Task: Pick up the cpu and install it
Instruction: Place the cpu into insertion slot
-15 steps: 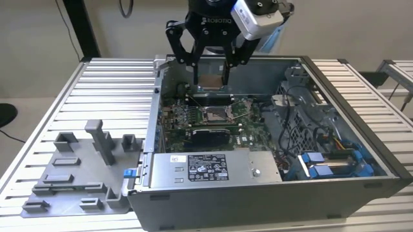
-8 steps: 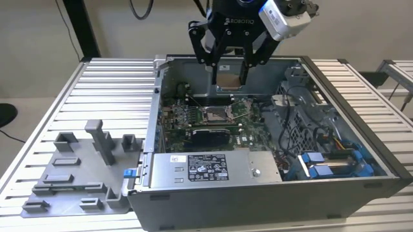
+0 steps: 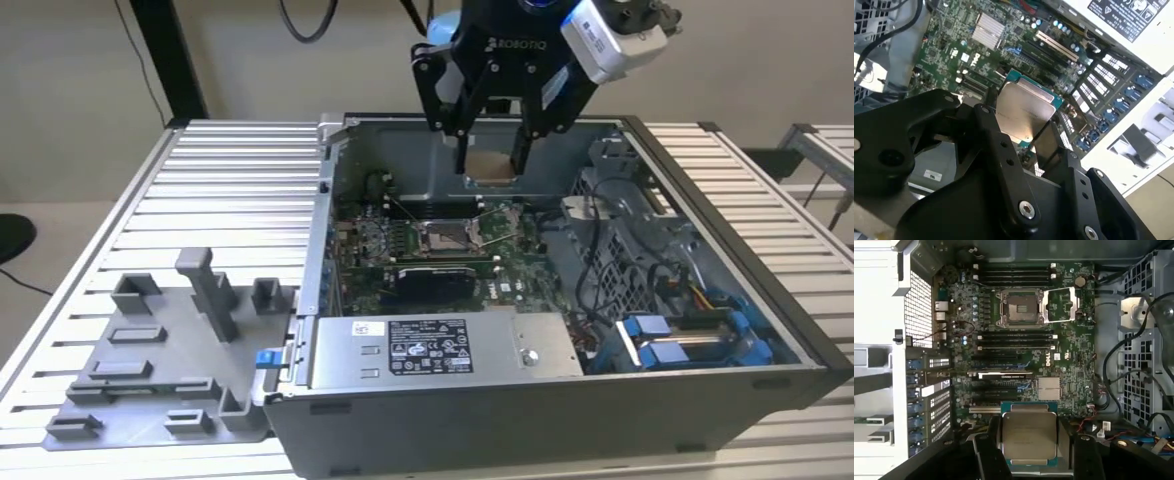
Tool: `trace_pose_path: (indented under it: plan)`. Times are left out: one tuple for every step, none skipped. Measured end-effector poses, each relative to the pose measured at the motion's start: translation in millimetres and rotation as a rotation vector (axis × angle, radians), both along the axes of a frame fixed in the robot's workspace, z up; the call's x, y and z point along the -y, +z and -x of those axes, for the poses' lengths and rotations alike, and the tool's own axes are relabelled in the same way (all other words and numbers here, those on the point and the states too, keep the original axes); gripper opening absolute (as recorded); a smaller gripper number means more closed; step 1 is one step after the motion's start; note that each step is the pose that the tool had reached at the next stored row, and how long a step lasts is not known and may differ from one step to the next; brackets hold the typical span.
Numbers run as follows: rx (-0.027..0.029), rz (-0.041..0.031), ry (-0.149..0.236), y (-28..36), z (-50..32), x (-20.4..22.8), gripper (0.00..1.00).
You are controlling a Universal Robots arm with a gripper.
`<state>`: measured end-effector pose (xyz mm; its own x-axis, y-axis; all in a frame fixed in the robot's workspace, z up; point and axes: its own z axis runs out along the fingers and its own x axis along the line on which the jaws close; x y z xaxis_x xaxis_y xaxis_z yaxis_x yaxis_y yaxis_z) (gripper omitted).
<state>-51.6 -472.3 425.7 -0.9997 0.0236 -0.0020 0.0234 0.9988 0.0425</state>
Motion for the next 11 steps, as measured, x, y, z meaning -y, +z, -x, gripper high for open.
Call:
trace_pose_path:
  plan:
    - [0.0,0.0001,0.0,-0.1,0.0,-3.4,0.0]
    - [0.0,0.0001,0.0,-0.2,0.1,-6.7,0.0]
    - [0.0001,-0.0001,0.0,-0.3,0.3,-10.2,0.0]
    - [0.0,0.0001,0.0,-0.4,0.3,-13.6,0.0]
    - [0.0,-0.0001,0.0,-0.5,0.4,-17.0,0.0]
    - [0.0,0.0001,0.0,-0.6,0.6,-20.3,0.0]
    - [0.0,0.0,0.0,-0.8,0.9,-23.9,0.0]
    - [0.0,0.0001,0.0,-1.0,1.5,-27.4,0.0]
    - [0.0,0.0001,0.0,-1.3,2.5,-30.9,0.0]
    - [0.0,0.0001,0.0,-1.6,3.7,-34.4,0.0]
    - [0.0001,0.0,0.0,-2.0,4.8,-37.7,0.0]
